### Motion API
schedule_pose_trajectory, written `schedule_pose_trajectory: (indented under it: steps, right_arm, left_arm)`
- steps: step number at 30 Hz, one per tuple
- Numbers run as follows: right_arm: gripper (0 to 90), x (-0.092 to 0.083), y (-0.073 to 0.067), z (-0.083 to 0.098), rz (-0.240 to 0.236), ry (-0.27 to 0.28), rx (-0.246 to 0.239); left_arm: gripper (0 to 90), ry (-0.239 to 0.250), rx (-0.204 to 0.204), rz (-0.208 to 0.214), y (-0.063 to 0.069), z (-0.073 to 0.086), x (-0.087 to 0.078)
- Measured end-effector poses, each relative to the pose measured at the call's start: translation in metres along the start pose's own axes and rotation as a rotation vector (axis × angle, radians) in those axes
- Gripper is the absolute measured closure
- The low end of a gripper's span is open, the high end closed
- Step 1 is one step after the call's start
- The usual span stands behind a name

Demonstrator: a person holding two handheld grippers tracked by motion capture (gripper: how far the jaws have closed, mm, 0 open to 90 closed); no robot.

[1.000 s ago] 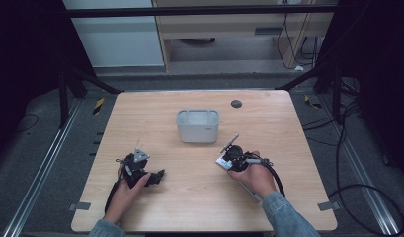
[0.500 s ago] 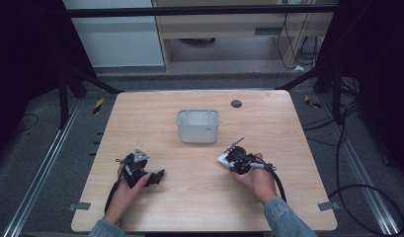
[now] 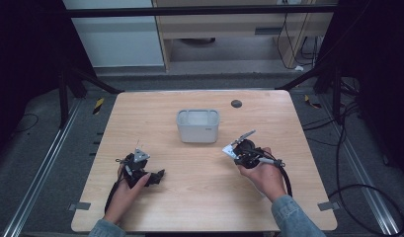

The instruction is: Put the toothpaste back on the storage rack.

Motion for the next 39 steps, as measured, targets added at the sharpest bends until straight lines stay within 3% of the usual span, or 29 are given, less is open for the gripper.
schedule_pose_trajectory:
  steps: [3, 6, 7, 9, 23, 39]
  right_arm:
    - [79.2, -0.010, 0.007, -0.006, 0.016, 0.029, 0.010]
    - [79.2, -0.018, 0.010, -0.011, 0.041, 0.072, -0.008]
    - [79.3, -0.026, 0.011, -0.015, 0.055, 0.112, -0.015]
    - [79.3, -0.031, 0.013, -0.019, 0.066, 0.141, -0.018]
    - [79.4, -0.057, 0.023, -0.044, 0.104, 0.265, 0.005]
    - [79.4, -0.070, 0.037, -0.068, 0.132, 0.322, 0.031]
  left_arm:
    - [0.0, 0.000, -0.002, 0.001, 0.000, 0.000, 0.000]
    - [0.0, 0.000, 0.000, 0.000, 0.000, 0.000, 0.000]
    - [0.0, 0.000, -0.003, 0.001, 0.000, 0.000, 0.000]
    - [0.0, 0.000, 0.000, 0.000, 0.000, 0.000, 0.000]
    - [0.0, 0.000, -0.002, 0.001, 0.000, 0.000, 0.000]
    - [0.0, 0.000, -0.002, 0.000, 0.000, 0.000, 0.000]
Point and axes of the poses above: each handheld gripper's, and its own axes: x roughly forward along the jaws, z roughly out of its underside, y roughly to its right, the point moved 7 cm from there along x, roughly forward along the jaws, and after that the axes turned 9 degrees about -x, right-handed, at the moved point
